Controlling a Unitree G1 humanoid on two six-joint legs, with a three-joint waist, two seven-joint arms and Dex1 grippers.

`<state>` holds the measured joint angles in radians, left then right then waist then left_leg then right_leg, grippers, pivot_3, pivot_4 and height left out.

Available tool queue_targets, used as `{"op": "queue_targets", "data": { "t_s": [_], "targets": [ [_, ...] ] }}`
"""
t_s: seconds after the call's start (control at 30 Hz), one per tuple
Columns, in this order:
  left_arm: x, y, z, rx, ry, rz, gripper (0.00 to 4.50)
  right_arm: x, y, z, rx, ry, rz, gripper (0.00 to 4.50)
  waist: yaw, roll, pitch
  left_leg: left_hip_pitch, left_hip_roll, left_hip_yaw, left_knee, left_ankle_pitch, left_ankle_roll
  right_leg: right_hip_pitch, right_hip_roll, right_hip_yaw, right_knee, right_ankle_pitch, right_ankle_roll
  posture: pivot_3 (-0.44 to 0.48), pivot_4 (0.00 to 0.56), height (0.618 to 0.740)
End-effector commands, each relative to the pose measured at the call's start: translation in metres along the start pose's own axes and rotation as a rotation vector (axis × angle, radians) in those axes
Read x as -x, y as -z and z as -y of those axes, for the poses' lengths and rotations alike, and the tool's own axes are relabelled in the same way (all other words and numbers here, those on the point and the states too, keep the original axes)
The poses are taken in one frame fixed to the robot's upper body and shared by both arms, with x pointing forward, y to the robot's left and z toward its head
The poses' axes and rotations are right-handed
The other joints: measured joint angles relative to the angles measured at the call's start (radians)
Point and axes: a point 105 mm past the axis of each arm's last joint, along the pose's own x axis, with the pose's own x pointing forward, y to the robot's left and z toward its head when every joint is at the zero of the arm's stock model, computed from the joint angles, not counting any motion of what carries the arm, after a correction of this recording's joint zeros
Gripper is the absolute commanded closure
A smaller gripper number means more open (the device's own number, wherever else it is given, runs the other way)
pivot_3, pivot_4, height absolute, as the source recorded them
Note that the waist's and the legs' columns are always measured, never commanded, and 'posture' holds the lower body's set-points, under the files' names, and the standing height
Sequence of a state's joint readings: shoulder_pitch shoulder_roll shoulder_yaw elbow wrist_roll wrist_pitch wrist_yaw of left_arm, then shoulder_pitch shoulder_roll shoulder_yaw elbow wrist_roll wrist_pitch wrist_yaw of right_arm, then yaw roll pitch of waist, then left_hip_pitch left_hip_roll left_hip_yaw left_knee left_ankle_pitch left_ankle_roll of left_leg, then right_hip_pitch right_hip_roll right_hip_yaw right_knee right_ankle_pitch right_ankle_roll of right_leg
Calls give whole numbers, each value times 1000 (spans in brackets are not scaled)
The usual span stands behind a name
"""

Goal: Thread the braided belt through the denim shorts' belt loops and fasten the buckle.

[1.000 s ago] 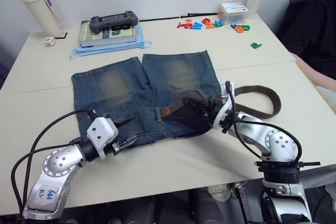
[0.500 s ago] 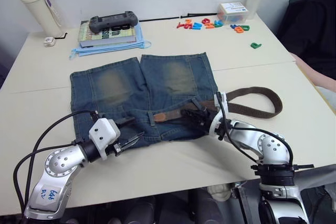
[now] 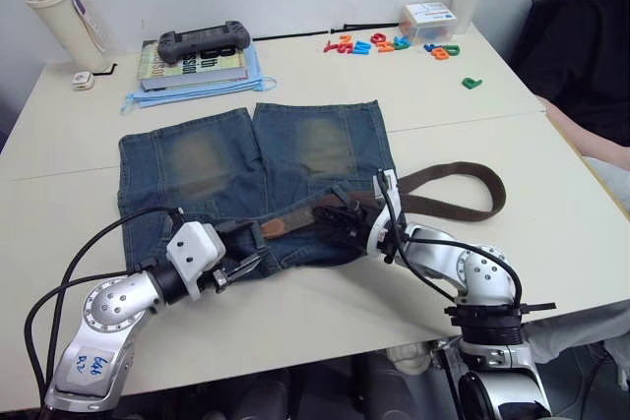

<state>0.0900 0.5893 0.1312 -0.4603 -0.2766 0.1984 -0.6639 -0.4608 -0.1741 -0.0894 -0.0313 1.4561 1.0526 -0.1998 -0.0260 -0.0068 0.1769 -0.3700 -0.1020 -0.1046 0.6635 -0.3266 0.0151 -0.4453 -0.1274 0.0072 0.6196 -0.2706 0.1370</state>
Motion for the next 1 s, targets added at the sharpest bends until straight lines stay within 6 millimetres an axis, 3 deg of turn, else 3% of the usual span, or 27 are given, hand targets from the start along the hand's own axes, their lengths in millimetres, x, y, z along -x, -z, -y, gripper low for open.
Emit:
{"op": "queue_targets", "data": {
  "t_s": [0.03,0.23,0.33,0.5,0.73,1.0],
  "targets": [
    [16,-17,-14,61,-79,51,1607,8,-15,0,11,2,55,4500,0,0,0,0,0,0,0,0,0,0,0,0,0,0,0,0,150,713],
    [44,-18,-21,254,-62,10,1607,13,-25,-15,43,-39,77,4500,0,0,0,0,0,0,0,0,0,0,0,0,0,0,0,0,150,713],
    [53,-16,-26,282,-72,-14,1607,13,-20,-31,57,-91,49,4500,1,0,0,0,0,0,0,0,0,0,0,0,0,0,-1,0,150,713],
    [63,-16,-20,355,-23,-26,1607,11,-7,-40,42,-126,-9,4500,-2,0,0,0,0,0,0,0,0,0,0,0,0,0,-1,0,150,713],
    [75,-11,-19,428,15,-60,1607,7,-2,-31,14,-108,-46,4500,0,1,1,0,3,0,0,-1,-1,0,0,0,0,-1,-2,0,150,713],
    [71,-10,-17,423,21,-60,1607,-9,15,-9,2,-42,-98,4500,-2,1,0,1,4,0,0,-1,-2,0,0,0,0,-1,-2,0,150,713]
  ]
}}
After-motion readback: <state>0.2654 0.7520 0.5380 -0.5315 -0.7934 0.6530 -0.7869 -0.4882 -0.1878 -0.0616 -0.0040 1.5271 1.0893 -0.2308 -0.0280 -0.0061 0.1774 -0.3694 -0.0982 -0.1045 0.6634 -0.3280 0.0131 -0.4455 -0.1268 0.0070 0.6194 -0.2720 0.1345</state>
